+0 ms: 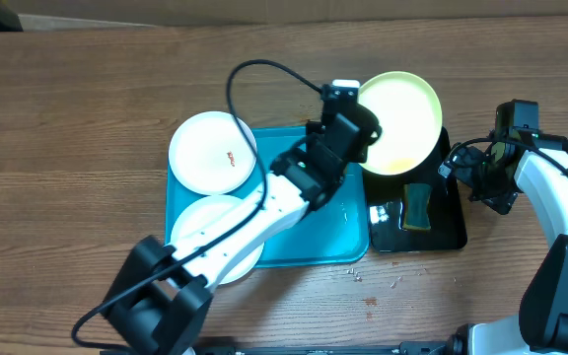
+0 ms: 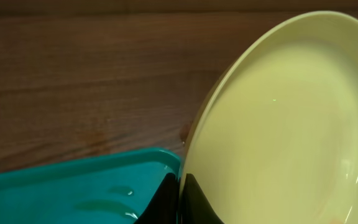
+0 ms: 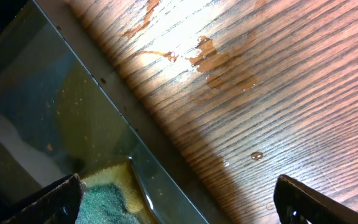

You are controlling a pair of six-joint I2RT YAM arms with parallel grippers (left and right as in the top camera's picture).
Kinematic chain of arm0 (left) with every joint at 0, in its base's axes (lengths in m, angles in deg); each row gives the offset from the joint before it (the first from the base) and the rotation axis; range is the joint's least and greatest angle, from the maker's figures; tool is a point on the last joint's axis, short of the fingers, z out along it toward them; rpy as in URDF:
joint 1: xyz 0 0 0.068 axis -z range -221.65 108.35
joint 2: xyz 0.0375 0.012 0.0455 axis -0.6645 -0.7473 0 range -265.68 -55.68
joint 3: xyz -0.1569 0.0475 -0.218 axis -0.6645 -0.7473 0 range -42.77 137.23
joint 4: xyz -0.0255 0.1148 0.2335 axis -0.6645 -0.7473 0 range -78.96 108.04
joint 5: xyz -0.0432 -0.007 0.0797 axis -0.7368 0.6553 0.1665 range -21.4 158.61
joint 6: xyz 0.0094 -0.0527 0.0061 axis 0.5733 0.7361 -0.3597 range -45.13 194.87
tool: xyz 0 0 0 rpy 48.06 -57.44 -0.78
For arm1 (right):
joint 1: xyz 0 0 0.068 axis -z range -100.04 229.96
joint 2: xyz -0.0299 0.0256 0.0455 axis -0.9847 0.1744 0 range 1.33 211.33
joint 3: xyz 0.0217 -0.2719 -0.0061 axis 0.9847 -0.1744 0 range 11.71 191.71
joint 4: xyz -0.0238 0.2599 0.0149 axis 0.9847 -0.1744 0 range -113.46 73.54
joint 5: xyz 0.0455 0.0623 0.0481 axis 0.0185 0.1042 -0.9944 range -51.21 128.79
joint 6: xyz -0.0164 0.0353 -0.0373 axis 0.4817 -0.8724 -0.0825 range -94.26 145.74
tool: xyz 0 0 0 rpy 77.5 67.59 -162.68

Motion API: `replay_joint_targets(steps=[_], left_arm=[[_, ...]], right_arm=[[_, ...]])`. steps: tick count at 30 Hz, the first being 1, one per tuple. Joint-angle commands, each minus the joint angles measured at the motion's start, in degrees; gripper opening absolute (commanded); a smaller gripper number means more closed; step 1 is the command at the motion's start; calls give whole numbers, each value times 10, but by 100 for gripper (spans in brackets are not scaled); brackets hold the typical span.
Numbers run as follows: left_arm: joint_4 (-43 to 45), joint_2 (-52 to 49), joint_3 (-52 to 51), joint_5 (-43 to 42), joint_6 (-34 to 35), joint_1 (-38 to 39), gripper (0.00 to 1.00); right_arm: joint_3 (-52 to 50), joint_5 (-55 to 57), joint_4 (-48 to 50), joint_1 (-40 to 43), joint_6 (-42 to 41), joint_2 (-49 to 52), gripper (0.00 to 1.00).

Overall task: Clean dirty plates on tray and stack at the side
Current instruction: 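Lift the yellow plate with the left gripper and carry it leftward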

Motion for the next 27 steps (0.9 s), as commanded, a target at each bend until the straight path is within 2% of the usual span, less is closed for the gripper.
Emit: replay_joint_targets(steps=[1,5,13,16,22,27], left_arm=[[42,-10,10,101,-90,27,4],[84,-10,10,137,-192,51,4],[155,-10,10,289,-410,110,4],[177,-10,10,316,-450,122,4],[182,-10,10,326,-466,137,4],[229,-10,10,330,-501,139,4]], right_arm=[[14,-3,3,2,-3,-9,100],[14,-3,3,2,-3,-9,100],[14,-3,3,2,-3,-9,100],[14,-3,3,2,-3,-9,100],[14,-3,3,2,-3,-9,100],[14,-3,3,2,-3,-9,100]])
